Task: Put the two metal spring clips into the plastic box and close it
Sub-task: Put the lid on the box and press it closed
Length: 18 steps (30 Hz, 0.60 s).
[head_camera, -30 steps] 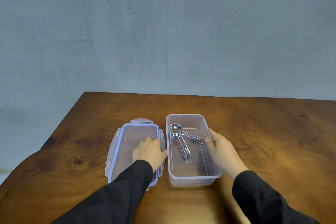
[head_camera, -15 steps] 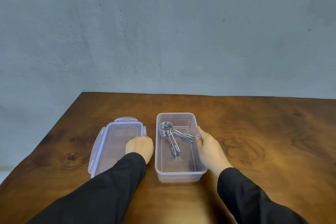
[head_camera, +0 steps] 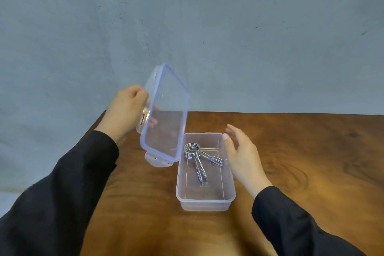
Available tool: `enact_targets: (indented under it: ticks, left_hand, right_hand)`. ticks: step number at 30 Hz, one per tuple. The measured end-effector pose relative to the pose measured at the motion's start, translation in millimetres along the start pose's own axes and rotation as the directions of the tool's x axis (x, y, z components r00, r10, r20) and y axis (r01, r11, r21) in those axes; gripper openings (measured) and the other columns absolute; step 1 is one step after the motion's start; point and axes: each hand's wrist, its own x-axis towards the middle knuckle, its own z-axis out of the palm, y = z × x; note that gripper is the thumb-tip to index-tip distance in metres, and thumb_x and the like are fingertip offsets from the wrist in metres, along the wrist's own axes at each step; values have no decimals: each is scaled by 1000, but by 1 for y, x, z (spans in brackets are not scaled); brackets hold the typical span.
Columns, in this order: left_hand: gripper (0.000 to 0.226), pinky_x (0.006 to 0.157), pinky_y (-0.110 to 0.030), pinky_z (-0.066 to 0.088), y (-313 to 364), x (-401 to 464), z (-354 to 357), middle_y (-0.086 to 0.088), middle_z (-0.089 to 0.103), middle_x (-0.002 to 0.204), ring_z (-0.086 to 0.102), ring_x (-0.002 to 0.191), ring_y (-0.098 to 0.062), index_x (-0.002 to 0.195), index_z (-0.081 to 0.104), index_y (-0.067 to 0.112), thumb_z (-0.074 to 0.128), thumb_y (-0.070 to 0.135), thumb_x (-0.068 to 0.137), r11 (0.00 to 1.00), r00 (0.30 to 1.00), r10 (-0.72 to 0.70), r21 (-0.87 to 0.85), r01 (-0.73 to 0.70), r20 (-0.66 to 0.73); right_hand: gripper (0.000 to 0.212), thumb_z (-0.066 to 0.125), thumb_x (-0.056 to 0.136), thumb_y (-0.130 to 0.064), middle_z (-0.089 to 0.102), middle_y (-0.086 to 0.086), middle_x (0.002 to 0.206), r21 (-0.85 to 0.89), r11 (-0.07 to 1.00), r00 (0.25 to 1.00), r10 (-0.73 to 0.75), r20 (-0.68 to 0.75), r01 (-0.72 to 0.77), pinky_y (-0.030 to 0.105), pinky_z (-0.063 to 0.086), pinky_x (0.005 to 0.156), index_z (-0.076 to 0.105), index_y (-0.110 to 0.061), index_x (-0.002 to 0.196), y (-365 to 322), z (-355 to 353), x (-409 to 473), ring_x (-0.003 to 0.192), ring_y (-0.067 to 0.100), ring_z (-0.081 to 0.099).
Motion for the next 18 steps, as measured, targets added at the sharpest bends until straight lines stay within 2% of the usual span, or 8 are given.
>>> enact_targets:
  ticks: [2, 4, 5, 6, 9, 11, 13, 18]
  left_hand:
    - [18, 49, -33, 48, 20, -19, 5, -16, 75, 81, 67, 54, -36, 86, 51, 7, 36, 14, 93, 950, 999, 1, -313, 13, 43]
    - [17, 59, -38, 46, 24, -32, 21, -19, 75, 83, 65, 55, -34, 89, 52, 7, 36, 13, 93, 900, 995, 16, -435, 27, 95]
    - [17, 60, -38, 44, 21, -37, 30, -19, 75, 83, 65, 55, -33, 89, 52, 6, 36, 13, 92, 892, 993, 4, -450, 49, 117]
    - [19, 57, -36, 41, 14, -39, 40, -19, 75, 82, 65, 55, -32, 89, 52, 5, 35, 12, 92, 889, 991, -19, -452, 76, 130]
    - [25, 47, -30, 45, -15, -42, 64, -16, 71, 74, 63, 52, -29, 91, 55, -4, 37, 13, 96, 867, 979, -130, -460, 189, 156]
    - [36, 54, -32, 47, -41, -42, 77, -13, 64, 72, 57, 54, -26, 89, 55, -5, 45, 28, 101, 892, 964, -180, -382, 244, 195]
    - [41, 61, -34, 39, -66, -42, 88, -6, 51, 68, 46, 59, -20, 75, 51, 6, 52, 39, 99, 949, 960, -201, -205, 240, 192]
    - [39, 57, -34, 34, -100, -46, 105, -4, 44, 67, 37, 60, -19, 70, 40, 13, 53, 35, 100, 965, 954, -262, 18, 263, 144]
  right_hand:
    - [51, 43, 101, -48, 61, -7, 136, 223, 960, 980, 141, 141, -170, 33, 49, 100, 49, -21, 144, -15, -7, 5, 116, 11, 62]
    - [49, 39, 102, -51, 75, 4, 115, 452, 801, 901, 234, 366, -392, 42, 58, 90, 62, -17, 129, -22, -13, 4, 99, 24, 73]
    - [49, 38, 103, -50, 78, 8, 104, 495, 748, 874, 238, 423, -443, 41, 59, 82, 66, -15, 121, -24, -17, 2, 90, 28, 75]
    - [50, 39, 103, -49, 78, 8, 96, 497, 745, 875, 242, 419, -445, 37, 59, 73, 69, -12, 115, -23, -20, 0, 80, 27, 74]
    - [56, 45, 101, -49, 68, 11, 73, 447, 818, 928, 275, 250, -363, 30, 49, 57, 71, -1, 87, -8, -26, -5, 62, 20, 59]
    - [53, 49, 100, -49, 55, 13, 67, 379, 858, 938, 299, 177, -346, 32, 42, 53, 58, -4, 72, 7, -26, -6, 56, 21, 49]
    - [46, 52, 98, -47, 50, 11, 65, 276, 895, 935, 324, 142, -352, 36, 40, 55, 50, -12, 68, 23, -24, -8, 56, 22, 45]
    - [44, 57, 97, -40, 37, 3, 59, 191, 892, 911, 390, 134, -410, 38, 32, 61, 40, -16, 64, 44, -4, -16, 59, 21, 35]
